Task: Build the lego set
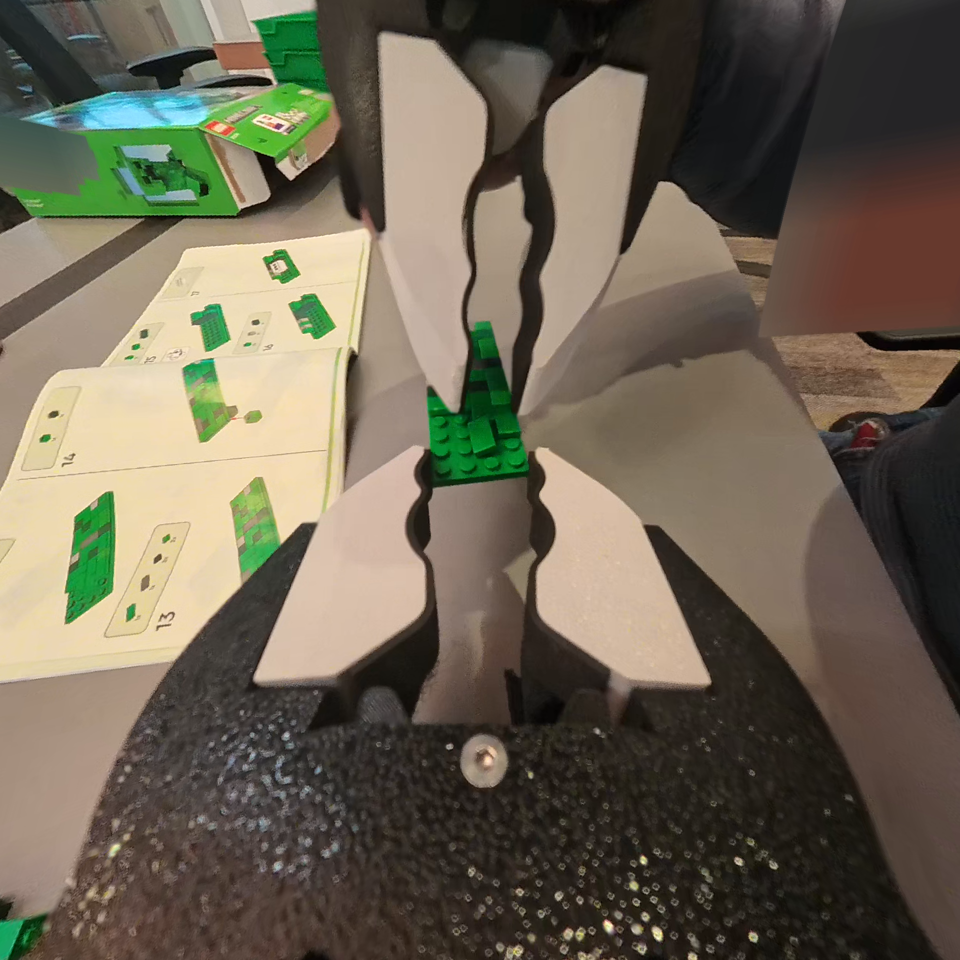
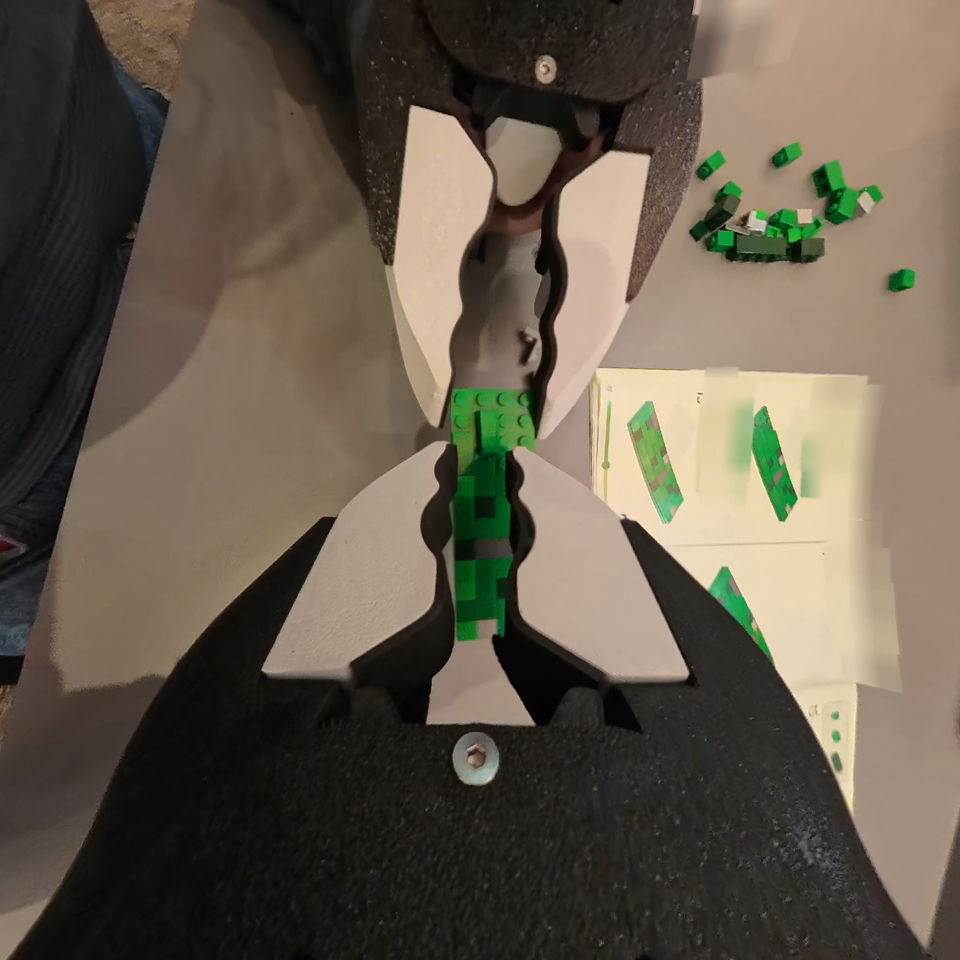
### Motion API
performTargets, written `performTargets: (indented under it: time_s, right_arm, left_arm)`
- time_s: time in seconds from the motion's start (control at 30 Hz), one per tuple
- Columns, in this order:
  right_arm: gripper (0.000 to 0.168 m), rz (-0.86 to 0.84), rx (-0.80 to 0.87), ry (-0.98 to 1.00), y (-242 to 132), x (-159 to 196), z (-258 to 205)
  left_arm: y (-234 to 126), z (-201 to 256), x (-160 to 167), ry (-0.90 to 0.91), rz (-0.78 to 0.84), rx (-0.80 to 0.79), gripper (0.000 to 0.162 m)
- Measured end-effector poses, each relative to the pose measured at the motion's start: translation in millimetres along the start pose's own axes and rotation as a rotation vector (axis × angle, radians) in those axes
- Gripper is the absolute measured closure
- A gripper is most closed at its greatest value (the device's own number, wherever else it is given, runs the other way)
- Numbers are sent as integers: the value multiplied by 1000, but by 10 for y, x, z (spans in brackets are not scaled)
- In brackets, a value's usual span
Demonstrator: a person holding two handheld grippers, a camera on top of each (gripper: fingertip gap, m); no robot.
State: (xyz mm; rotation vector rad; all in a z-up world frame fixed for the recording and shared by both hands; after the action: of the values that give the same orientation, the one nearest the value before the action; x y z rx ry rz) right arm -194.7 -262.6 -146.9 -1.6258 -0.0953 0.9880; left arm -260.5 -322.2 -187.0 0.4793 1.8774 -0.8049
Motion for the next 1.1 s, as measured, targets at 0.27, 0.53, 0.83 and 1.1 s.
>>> performTargets:
  time_s: [0.27,0.53,0.83,1.1]
  right_arm:
    - [139,250,477,-159,7,-32,-88]
    - [140,241,801,-421,146,-25,-147]
    - [131,133,873,-602,316,41,-98]
    - [156,134,997,-716,374,54,-82]
  left_arm:
    - [-82,-158,30,-131,33,-104,128]
    - [-116,-214,61,-173,27,-146,128]
    - [-123,-204,48,-185,54,-124,128]
    - [-108,-181,30,-181,62,-109,128]
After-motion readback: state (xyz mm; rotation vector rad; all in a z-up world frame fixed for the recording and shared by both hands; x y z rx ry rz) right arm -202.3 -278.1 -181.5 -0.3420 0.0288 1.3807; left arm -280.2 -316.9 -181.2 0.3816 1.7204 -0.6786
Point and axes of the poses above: each gripper's, where its closed fingertips meet, y out along the fingers, x out of its underside, z = x × y across the jaws, the point moved 6 cm from there along -y, back along the fingers, and after that the axes turned 15 degrees about y, right-handed, at the moved point
